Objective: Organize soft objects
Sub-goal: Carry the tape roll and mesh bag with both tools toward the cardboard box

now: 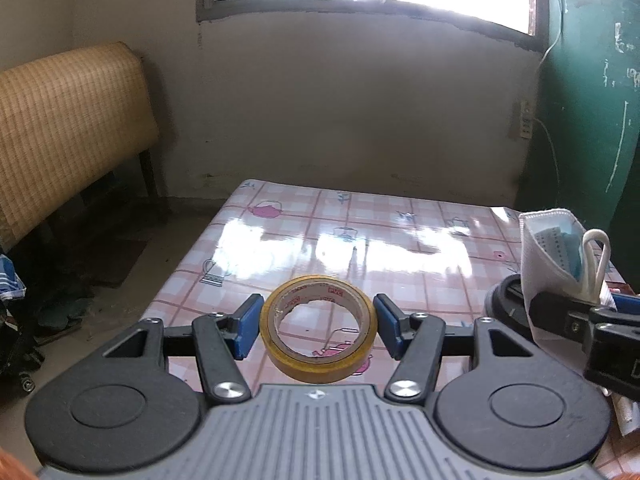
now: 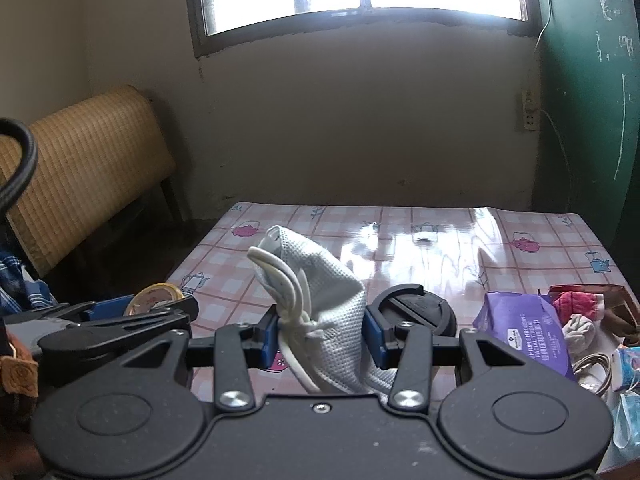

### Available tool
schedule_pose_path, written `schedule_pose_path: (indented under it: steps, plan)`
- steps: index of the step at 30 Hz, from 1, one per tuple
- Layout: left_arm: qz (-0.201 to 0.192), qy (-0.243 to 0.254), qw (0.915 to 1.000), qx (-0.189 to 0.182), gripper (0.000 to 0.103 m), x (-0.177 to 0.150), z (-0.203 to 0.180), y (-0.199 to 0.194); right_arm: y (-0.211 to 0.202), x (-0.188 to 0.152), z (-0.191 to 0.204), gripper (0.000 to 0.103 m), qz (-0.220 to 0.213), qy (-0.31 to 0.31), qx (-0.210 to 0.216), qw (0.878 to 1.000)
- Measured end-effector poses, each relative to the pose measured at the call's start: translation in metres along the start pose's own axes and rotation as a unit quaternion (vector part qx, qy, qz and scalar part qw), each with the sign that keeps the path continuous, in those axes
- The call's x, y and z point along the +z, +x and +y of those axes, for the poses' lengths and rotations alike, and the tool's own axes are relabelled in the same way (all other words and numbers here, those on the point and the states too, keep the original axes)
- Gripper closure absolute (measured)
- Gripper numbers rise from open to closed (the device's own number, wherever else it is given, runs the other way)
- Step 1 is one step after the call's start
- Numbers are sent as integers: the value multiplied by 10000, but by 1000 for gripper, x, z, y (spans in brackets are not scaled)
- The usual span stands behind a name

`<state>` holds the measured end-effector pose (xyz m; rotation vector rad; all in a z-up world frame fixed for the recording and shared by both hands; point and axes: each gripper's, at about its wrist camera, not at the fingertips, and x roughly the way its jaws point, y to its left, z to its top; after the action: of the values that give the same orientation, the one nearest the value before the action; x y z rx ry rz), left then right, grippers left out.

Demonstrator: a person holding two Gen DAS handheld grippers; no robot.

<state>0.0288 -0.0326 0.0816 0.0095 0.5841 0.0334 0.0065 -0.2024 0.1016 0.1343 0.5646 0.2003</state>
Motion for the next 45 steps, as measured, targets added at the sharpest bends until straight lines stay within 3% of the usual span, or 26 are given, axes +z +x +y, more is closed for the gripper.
schedule_pose_path:
  steps: [45]
  plan:
    - [-35, 515, 9964, -676, 42, 0, -66, -7, -31, 4, -52, 51, -253, 342, -506, 9978]
